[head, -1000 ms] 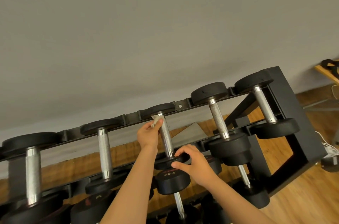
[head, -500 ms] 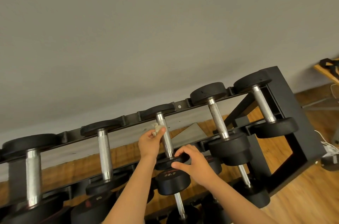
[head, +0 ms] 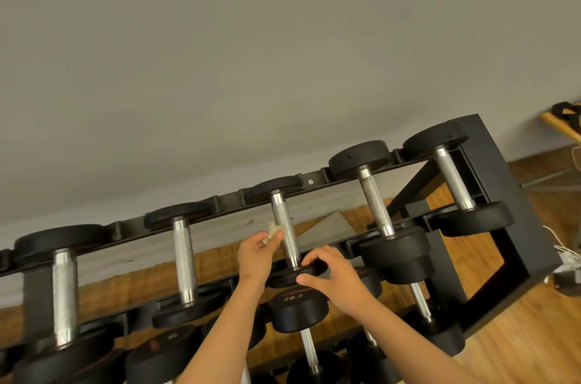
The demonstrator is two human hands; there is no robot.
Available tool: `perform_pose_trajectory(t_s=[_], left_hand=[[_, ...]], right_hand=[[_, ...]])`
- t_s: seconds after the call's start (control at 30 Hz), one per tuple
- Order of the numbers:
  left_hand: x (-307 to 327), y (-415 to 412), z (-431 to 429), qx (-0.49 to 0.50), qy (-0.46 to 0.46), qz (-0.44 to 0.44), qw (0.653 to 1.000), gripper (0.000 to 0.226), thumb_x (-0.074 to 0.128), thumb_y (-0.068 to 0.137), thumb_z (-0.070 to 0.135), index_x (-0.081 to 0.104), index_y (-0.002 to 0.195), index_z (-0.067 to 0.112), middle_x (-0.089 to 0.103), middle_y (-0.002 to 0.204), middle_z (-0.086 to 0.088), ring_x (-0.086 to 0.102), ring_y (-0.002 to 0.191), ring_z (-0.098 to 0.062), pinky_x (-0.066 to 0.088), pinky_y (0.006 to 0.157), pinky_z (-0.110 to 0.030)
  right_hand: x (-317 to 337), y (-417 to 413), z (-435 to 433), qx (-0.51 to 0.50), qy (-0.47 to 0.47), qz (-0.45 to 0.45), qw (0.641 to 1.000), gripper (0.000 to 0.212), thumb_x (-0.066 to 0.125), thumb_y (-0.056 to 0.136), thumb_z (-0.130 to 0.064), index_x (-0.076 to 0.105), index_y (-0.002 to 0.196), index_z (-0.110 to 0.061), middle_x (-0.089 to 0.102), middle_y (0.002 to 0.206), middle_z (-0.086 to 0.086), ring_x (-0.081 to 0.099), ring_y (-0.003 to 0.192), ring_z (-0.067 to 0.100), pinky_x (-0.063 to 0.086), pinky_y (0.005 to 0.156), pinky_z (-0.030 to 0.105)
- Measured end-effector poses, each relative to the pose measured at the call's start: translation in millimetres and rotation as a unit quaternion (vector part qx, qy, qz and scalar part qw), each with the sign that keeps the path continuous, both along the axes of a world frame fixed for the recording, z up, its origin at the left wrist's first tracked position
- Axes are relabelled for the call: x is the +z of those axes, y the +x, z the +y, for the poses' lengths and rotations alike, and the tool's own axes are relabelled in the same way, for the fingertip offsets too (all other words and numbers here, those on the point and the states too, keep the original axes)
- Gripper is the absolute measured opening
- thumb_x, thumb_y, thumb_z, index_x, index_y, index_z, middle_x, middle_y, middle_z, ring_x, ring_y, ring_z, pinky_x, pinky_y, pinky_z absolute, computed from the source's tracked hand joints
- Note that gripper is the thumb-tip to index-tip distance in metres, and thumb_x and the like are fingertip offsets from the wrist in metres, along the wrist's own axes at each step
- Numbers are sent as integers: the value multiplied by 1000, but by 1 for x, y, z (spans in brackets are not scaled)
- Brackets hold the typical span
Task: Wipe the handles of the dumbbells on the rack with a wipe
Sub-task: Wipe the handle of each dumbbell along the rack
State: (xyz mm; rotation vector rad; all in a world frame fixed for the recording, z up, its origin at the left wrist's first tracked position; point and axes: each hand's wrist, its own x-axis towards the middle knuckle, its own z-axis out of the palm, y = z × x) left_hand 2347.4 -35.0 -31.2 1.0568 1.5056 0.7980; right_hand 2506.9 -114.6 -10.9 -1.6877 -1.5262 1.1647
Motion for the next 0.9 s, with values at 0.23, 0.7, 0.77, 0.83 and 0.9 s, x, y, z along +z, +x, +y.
perform_pose_trajectory(t_s=[0.23, 0.7, 0.77, 0.83, 0.9], left_hand=[[6, -6, -1, -89, -8, 47, 995, 20, 78, 80, 29, 75, 83, 10, 73, 84, -4, 65, 82, -15, 48, 73, -23], [7, -6, -14, -153, -14, 128, 980, 21, 83, 73, 29, 65, 81, 22, 66, 84, 6, 63, 84, -12, 51, 77, -26], [3, -9, -11, -157, -26, 141, 977, 33, 85, 71, 34, 69, 91, 13, 69, 91, 1, 65, 87, -16, 53, 77, -28], [2, -13, -12, -163, -18, 154, 974, 31, 83, 73, 33, 71, 89, 9, 70, 87, -4, 66, 84, -20, 52, 73, -29], [3, -15, -15, -160, -14, 163, 973, 24, 81, 77, 29, 69, 84, 10, 68, 83, -5, 64, 80, -19, 49, 66, -23]], right_hand=[[3, -1, 0, 2, 1, -2, 1000, 20, 74, 81, -34, 58, 93, -35, 57, 100, -13, 49, 103, 0, 36, 83, 8], [3, -1, -1, 2, 10, -9, 1000, 21, 74, 81, -33, 59, 95, -32, 56, 101, -13, 49, 103, 2, 36, 82, 9], [4, -1, -2, -1, 10, -8, 1000, 21, 74, 81, -33, 59, 95, -31, 56, 100, -14, 48, 103, 1, 36, 81, 7], [4, -1, -3, -3, 8, -6, 1000, 21, 74, 81, -32, 59, 95, -32, 55, 100, -15, 48, 103, 0, 36, 82, 8], [5, -1, -3, -4, 10, -4, 1000, 21, 74, 81, -32, 58, 94, -34, 55, 100, -15, 49, 102, 1, 36, 83, 10]])
